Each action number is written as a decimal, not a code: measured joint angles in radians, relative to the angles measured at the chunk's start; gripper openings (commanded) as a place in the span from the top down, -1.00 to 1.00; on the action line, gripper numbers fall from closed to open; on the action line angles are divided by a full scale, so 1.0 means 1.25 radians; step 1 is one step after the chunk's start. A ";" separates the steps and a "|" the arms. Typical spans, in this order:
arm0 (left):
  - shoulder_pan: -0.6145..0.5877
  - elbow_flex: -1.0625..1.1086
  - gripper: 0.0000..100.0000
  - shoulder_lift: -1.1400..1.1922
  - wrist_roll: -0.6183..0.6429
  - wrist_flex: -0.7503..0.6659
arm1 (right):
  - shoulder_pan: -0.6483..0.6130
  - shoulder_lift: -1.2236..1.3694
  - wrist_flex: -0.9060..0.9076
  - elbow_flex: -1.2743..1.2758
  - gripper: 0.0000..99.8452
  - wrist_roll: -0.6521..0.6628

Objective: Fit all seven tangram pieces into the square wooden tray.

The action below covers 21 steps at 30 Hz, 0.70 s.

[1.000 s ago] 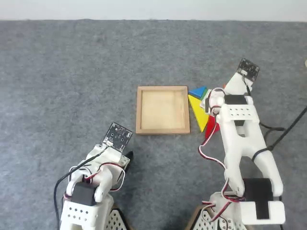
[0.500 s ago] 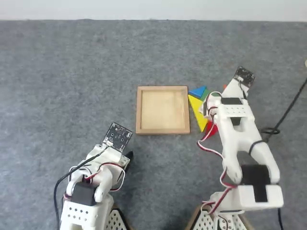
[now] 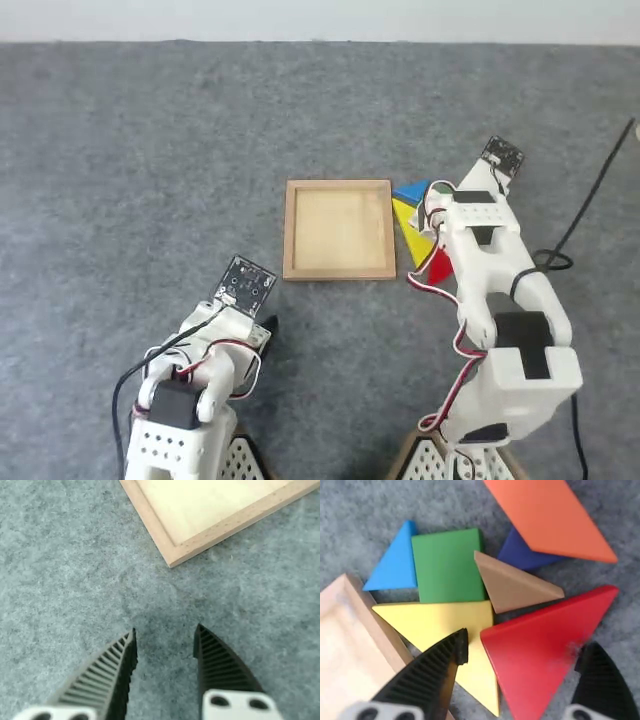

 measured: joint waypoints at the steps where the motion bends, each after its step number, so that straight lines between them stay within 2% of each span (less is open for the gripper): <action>1: 0.000 0.000 0.63 0.000 0.000 0.000 | 0.000 0.000 0.000 0.000 0.35 0.000; 8: 0.000 0.000 0.63 0.000 0.000 0.000 | 0.033 0.000 0.000 0.000 0.70 -0.001; 21: 0.000 0.000 0.63 0.000 0.000 0.000 | 0.043 -0.004 0.061 -0.012 0.72 0.000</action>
